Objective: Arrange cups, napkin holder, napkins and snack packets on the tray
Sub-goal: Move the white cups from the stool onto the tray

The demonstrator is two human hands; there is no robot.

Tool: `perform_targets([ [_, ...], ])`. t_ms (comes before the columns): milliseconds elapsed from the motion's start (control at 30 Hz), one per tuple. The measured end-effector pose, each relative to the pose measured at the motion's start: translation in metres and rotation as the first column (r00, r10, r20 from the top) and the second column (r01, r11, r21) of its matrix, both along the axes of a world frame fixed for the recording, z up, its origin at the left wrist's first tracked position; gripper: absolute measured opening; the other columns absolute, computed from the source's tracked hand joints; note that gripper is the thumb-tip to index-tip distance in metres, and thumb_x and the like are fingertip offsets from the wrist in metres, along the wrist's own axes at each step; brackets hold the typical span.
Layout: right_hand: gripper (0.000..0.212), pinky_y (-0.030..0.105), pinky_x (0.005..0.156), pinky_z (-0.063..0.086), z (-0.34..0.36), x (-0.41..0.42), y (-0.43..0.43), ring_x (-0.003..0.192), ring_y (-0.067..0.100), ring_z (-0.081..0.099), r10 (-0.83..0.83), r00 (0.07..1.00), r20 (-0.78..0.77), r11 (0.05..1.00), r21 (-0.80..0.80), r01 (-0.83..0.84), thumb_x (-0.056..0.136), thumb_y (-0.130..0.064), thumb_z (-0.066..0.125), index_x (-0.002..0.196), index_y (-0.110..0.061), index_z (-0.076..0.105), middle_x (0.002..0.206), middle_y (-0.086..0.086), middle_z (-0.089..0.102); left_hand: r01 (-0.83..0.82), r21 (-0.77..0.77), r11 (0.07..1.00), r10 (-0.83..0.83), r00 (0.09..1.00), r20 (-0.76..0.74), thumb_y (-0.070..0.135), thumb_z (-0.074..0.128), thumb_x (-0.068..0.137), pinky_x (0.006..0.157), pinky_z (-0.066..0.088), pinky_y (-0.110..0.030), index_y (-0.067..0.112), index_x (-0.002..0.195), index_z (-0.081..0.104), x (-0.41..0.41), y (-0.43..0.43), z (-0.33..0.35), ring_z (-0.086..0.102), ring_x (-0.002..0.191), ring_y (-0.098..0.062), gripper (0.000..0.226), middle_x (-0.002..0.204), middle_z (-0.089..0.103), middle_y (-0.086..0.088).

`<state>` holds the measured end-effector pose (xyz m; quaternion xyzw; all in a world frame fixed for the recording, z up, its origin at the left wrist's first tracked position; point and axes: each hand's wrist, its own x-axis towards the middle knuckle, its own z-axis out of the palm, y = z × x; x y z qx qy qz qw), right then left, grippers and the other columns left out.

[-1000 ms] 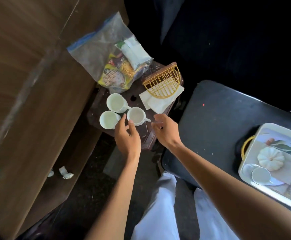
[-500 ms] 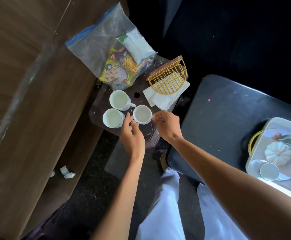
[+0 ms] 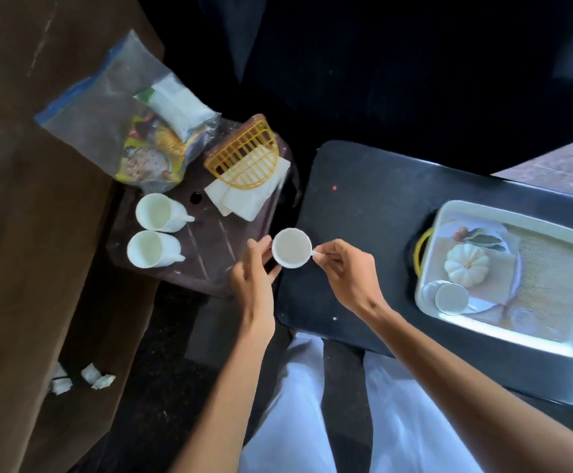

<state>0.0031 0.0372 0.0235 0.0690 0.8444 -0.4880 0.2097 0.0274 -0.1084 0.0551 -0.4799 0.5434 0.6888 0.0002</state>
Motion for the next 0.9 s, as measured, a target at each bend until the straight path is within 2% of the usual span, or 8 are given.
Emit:
perform_targets([
  [67,0.005,0.0,0.072,0.045,0.006,0.003,0.037,0.084,-0.008,0.065,-0.027,1.0,-0.015,0.999,0.024,0.027,0.092,-0.019,0.071,0.094,-0.015,0.072,0.089,-0.01,0.072,0.08,0.033,0.996,-0.08,0.997,-0.017,0.032,0.044,0.109,0.083,0.062,-0.022,0.005,0.116,0.072,-0.002,0.031,0.002,0.068,0.112,-0.004,0.04,0.119,0.073,-0.004],
  [200,0.009,-0.003,0.069,0.042,0.014,0.005,0.117,0.08,-0.01,0.062,-0.08,0.996,-0.036,0.991,0.105,0.083,0.093,-0.02,0.07,0.096,-0.013,0.072,0.087,-0.012,0.069,0.217,0.088,0.972,-0.212,0.975,-0.065,0.032,0.044,0.109,0.074,0.061,-0.02,0.02,0.095,0.076,-0.012,0.106,0.007,0.073,0.099,-0.001,0.037,0.105,0.077,0.006],
  [300,0.011,0.0,0.071,0.045,0.014,0.007,0.177,0.085,0.007,0.068,-0.128,0.991,-0.046,0.98,0.145,0.134,0.093,-0.019,0.069,0.098,-0.01,0.073,0.09,-0.005,0.071,0.314,0.116,0.942,-0.308,0.949,-0.068,0.034,0.045,0.108,0.071,0.06,-0.02,0.023,0.088,0.076,-0.019,0.162,0.007,0.073,0.093,0.0,0.039,0.098,0.078,0.003],
  [400,0.015,-0.003,0.072,0.044,0.009,0.009,0.227,0.087,0.01,0.068,-0.163,0.985,-0.057,0.969,0.18,0.171,0.093,-0.019,0.069,0.101,-0.006,0.072,0.091,-0.003,0.071,0.361,0.174,0.916,-0.358,0.932,-0.05,0.037,0.046,0.108,0.069,0.061,-0.019,0.021,0.087,0.075,-0.025,0.209,0.0,0.073,0.085,0.0,0.039,0.091,0.077,0.004],
  [567,0.016,-0.005,0.068,0.04,-0.012,0.007,0.277,0.083,0.007,0.064,-0.188,0.978,-0.085,0.947,0.249,0.204,0.094,-0.018,0.068,0.1,-0.005,0.073,0.087,-0.006,0.068,0.404,0.17,0.899,-0.41,0.912,-0.002,0.038,0.047,0.107,0.066,0.059,-0.019,0.016,0.089,0.074,-0.034,0.264,-0.02,0.071,0.081,-0.001,0.039,0.099,0.076,-0.006],
  [700,0.014,-0.005,0.068,0.039,-0.035,0.003,0.291,0.082,0.007,0.063,-0.196,0.976,-0.095,0.943,0.253,0.214,0.093,-0.017,0.069,0.098,-0.004,0.073,0.085,-0.006,0.067,0.378,0.203,0.903,-0.394,0.918,0.044,0.035,0.046,0.108,0.059,0.057,-0.015,0.015,0.09,0.072,-0.037,0.279,-0.038,0.073,0.077,-0.002,0.037,0.094,0.075,-0.002],
  [833,0.018,0.014,0.076,0.047,-0.055,0.0,0.293,0.086,0.009,0.064,-0.165,0.984,-0.061,0.959,0.222,0.174,0.094,-0.018,0.068,0.103,-0.004,0.072,0.092,0.001,0.071,0.366,0.198,0.909,-0.388,0.917,0.088,0.037,0.044,0.108,0.065,0.059,-0.019,0.015,0.093,0.071,-0.037,0.281,-0.054,0.069,0.092,-0.007,0.037,0.097,0.074,-0.001],
  [900,0.018,0.016,0.076,0.047,-0.063,0.0,0.294,0.086,0.009,0.064,-0.153,0.987,-0.05,0.961,0.225,0.161,0.094,-0.019,0.067,0.103,-0.004,0.072,0.093,0.002,0.072,0.361,0.198,0.911,-0.387,0.916,0.108,0.038,0.044,0.108,0.063,0.059,-0.018,0.015,0.094,0.07,-0.037,0.281,-0.059,0.07,0.091,-0.007,0.038,0.096,0.074,0.0],
])
